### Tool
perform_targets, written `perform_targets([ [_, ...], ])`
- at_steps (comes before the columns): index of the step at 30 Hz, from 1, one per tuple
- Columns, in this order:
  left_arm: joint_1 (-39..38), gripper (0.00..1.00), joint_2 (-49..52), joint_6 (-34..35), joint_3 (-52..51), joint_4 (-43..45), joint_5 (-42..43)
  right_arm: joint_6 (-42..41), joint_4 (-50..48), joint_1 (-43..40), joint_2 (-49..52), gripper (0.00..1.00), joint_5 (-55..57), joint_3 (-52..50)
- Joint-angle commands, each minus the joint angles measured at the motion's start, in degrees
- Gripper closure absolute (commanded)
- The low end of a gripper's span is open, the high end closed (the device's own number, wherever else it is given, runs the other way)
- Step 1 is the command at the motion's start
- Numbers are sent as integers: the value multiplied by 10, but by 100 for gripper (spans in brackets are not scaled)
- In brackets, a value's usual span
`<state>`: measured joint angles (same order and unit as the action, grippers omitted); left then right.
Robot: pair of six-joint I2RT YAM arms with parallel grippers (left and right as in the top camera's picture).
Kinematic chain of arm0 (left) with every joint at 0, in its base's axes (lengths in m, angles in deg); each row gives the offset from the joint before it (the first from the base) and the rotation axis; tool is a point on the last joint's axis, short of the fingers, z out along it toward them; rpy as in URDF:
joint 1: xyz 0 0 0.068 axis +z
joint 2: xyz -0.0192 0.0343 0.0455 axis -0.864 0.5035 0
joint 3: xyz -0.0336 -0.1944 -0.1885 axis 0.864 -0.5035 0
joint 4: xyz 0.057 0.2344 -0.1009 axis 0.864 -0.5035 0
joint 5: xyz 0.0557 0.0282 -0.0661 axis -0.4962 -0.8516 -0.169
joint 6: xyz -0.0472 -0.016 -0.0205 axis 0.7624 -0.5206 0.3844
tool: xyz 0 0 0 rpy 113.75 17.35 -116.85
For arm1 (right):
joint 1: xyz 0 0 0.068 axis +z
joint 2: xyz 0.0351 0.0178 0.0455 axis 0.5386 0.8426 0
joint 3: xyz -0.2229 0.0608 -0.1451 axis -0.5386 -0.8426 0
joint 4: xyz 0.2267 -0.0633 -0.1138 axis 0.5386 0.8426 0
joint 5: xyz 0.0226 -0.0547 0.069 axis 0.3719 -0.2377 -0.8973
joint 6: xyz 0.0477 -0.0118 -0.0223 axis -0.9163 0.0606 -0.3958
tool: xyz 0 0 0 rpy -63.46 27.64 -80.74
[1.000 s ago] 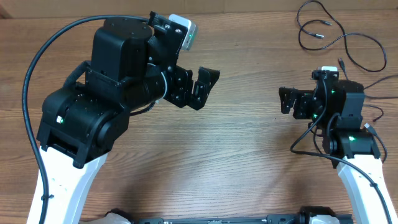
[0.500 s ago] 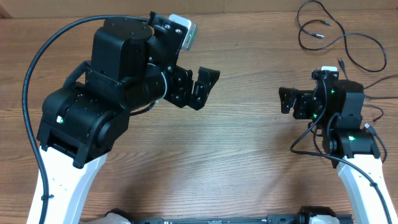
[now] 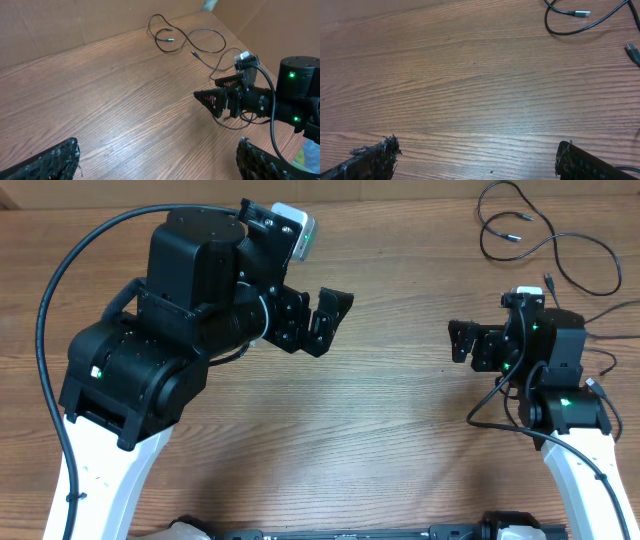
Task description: Untangle cables
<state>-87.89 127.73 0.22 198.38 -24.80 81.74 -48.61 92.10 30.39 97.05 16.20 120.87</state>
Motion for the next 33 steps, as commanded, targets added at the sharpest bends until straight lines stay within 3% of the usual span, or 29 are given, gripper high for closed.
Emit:
perform_targets([
  [1,0,0,-2,-8,-2,2,-14,4,-1,2,1,0,3,14],
  [7,-5,0,-2,-7,-8,-23,-22,4,-1,2,1,0,3,14],
  [16,-17,0,-20,-9,-94,0,-29,4,-1,2,1,0,3,14],
  [33,-15,0,-264,-8,-407,217,-82,5,-1,2,1,0,3,14],
])
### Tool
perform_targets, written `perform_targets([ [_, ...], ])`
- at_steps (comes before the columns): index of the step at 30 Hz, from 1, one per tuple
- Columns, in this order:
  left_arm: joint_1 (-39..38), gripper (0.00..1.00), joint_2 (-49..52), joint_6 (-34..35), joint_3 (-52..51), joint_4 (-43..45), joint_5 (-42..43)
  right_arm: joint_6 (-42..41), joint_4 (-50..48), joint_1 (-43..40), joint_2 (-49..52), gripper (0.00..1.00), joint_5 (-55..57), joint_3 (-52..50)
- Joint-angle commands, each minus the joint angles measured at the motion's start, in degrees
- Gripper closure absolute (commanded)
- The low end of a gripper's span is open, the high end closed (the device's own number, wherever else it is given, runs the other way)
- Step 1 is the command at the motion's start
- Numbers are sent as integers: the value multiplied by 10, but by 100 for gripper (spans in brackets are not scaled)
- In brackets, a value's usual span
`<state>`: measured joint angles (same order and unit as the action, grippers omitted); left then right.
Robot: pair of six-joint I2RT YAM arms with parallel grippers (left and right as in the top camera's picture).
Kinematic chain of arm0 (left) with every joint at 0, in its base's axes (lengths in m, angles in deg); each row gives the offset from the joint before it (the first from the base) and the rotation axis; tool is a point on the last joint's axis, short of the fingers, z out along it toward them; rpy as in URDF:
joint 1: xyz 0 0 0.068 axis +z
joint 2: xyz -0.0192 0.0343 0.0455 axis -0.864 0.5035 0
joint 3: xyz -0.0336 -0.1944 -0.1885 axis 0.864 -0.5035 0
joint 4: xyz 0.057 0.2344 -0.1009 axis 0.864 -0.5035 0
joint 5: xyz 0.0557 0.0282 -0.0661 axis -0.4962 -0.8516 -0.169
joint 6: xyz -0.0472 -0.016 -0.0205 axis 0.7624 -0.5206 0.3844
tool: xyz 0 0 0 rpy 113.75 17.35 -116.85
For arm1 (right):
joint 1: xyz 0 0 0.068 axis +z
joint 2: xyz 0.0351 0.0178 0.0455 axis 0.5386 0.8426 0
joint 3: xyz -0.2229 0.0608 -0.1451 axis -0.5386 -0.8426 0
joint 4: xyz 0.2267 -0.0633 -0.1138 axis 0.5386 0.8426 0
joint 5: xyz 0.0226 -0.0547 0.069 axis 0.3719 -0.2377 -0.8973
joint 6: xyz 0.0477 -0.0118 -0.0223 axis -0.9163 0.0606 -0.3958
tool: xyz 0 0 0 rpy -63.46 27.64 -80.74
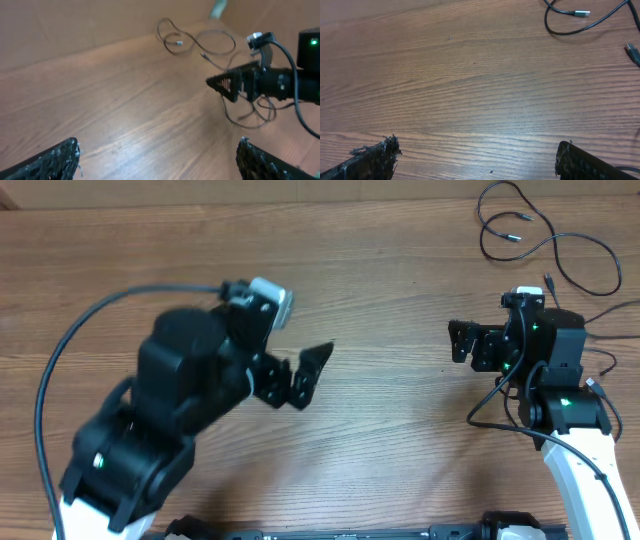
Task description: Untangle cables
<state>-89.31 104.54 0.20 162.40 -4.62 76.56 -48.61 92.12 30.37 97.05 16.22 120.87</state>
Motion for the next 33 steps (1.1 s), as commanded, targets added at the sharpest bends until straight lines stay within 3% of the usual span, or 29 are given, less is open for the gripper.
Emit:
perform_targets([
  [1,-1,0,-50,-8,-69,31,-37,4,-2,2,1,0,3,14],
  [13,-1,0,-268,-8,-342,201,-55,4,-2,2,1,0,3,14],
  [18,-1,0,-369,-8,-495,372,-57,4,-2,2,1,0,3,14],
  [25,4,0,-434,-8,-619,539,-59,4,-2,2,1,0,3,14],
  [33,28,0,-466,-8,-708,665,-57,4,-1,2,1,0,3,14],
])
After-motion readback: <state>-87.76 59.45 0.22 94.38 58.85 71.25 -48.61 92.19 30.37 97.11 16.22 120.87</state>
